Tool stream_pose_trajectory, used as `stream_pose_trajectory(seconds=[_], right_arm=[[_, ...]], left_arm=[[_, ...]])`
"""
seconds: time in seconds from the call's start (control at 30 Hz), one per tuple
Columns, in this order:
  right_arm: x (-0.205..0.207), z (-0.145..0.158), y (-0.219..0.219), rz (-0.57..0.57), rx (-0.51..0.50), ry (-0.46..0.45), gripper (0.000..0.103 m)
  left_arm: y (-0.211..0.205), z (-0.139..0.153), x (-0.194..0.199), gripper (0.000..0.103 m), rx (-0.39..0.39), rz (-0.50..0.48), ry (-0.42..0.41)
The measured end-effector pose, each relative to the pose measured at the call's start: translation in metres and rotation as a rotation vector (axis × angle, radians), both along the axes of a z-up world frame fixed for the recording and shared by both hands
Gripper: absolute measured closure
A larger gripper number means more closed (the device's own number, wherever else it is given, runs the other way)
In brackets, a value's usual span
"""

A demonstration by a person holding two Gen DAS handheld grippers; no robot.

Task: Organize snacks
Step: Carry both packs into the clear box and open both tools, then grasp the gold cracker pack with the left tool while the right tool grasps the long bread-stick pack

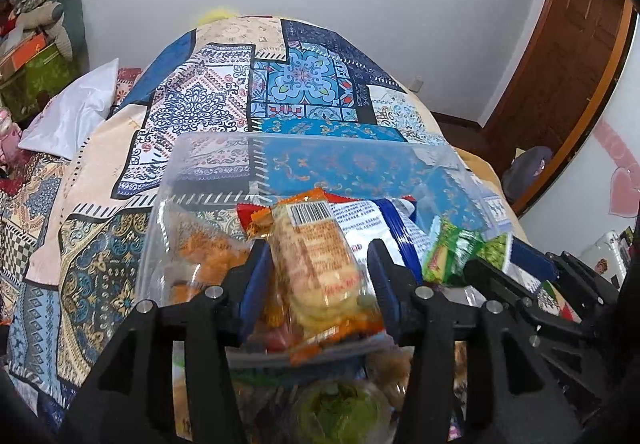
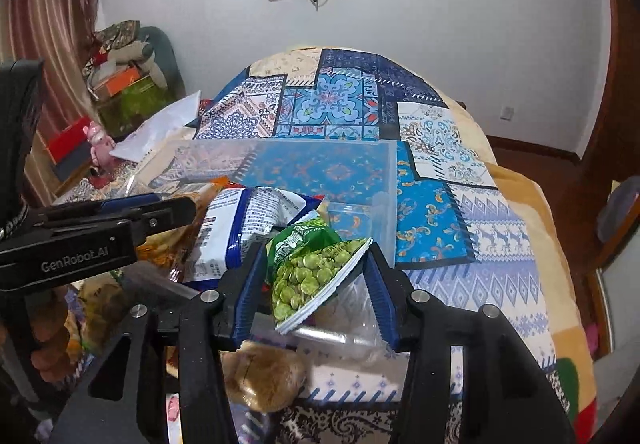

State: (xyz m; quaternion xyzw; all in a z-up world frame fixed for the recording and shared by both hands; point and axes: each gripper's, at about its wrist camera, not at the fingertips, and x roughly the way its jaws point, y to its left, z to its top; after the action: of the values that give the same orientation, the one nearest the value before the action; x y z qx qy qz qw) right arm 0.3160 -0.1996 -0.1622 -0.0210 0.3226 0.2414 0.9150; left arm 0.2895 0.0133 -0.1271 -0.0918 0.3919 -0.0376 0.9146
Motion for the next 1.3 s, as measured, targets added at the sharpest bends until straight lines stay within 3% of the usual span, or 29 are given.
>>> stream_pose_trajectory(seconds=[0.17,0.4,0.6,0.9,1.17,1.3], right_arm=[[-0.015,0.013,-0.006,-0.010,0.010,-0.017,0.046],[-0.049,0.033,-0.015,-0.005,0.042,-0.038,0.039],[-0.080,0.035,-0.013,0.017,0.059,-0.024,0.038],[-0.119,0.014,0.015,0.088,0.055,0.049,0.038],[-0.138,-0.020,0.042,0.132,0.041,0.153,0.038],[-0.142,-0.033,0.053,0.148,0.020,0.194,0.038]], left_arm=[[0.007,0.016,-0.028,0.035,0.001,0.020,-0.028],[0.028,0.034,-0.076,0.026,0.027,0.054,-0.039],[0.051,0.030,-0.118,0.025,0.082,0.080,-0.013],[0.089,-0.003,-0.165,0.023,0.093,0.123,0.069],[0.105,-0.052,-0.173,0.023,0.077,0.114,0.179],[0.110,-0.071,-0.168,0.009,0.060,0.109,0.199]])
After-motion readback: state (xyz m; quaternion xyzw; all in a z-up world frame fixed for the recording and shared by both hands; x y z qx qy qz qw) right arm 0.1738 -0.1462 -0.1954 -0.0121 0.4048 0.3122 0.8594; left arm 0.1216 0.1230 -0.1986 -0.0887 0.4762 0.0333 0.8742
